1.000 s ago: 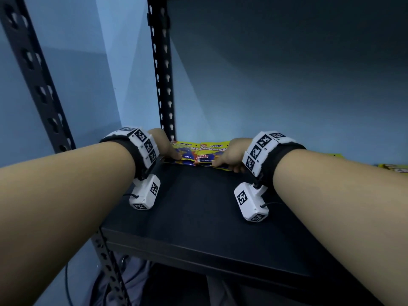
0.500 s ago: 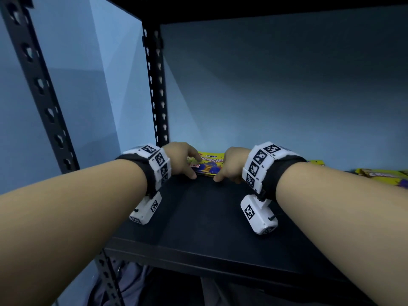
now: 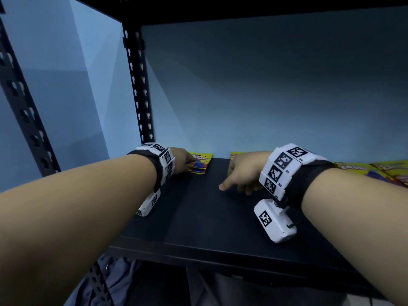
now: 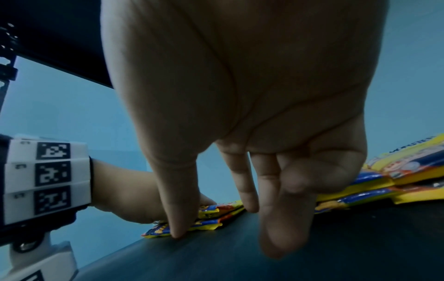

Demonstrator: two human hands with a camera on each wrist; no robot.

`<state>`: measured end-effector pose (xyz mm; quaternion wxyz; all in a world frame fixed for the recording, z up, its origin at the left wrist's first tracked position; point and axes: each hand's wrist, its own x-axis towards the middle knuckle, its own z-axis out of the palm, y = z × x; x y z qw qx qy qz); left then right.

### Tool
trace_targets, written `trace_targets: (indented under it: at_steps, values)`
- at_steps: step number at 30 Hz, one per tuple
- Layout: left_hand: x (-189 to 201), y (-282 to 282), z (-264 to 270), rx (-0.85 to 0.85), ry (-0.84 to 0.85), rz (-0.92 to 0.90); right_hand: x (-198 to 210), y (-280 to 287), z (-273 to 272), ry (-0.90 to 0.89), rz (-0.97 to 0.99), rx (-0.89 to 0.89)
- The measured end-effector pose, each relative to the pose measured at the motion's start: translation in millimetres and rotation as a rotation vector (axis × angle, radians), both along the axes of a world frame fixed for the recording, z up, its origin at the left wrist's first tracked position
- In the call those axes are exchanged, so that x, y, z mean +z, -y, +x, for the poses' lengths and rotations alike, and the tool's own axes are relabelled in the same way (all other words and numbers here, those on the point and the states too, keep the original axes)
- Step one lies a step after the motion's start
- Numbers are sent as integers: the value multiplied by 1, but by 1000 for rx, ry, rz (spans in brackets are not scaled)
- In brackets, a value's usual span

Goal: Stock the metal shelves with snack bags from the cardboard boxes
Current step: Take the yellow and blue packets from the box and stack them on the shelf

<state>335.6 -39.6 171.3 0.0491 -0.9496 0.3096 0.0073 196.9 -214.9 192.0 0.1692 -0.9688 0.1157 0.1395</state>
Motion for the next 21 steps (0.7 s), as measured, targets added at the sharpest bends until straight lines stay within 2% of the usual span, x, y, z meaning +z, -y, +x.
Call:
trace_targets:
  at_steps: [4,11,15,21]
  values:
    - [3,1,-18,35,-12,8,7,2,-29,23,29,7]
    - [20,-10,-104,-97,73,-237,11,6,-94,159,78,5]
    - [9,-19,-163,-196,-64,-397,-2,9,-137,233,125,27]
    - [-12,-19,-242,-322,-241,-414,-37,22,-203,291,229,95]
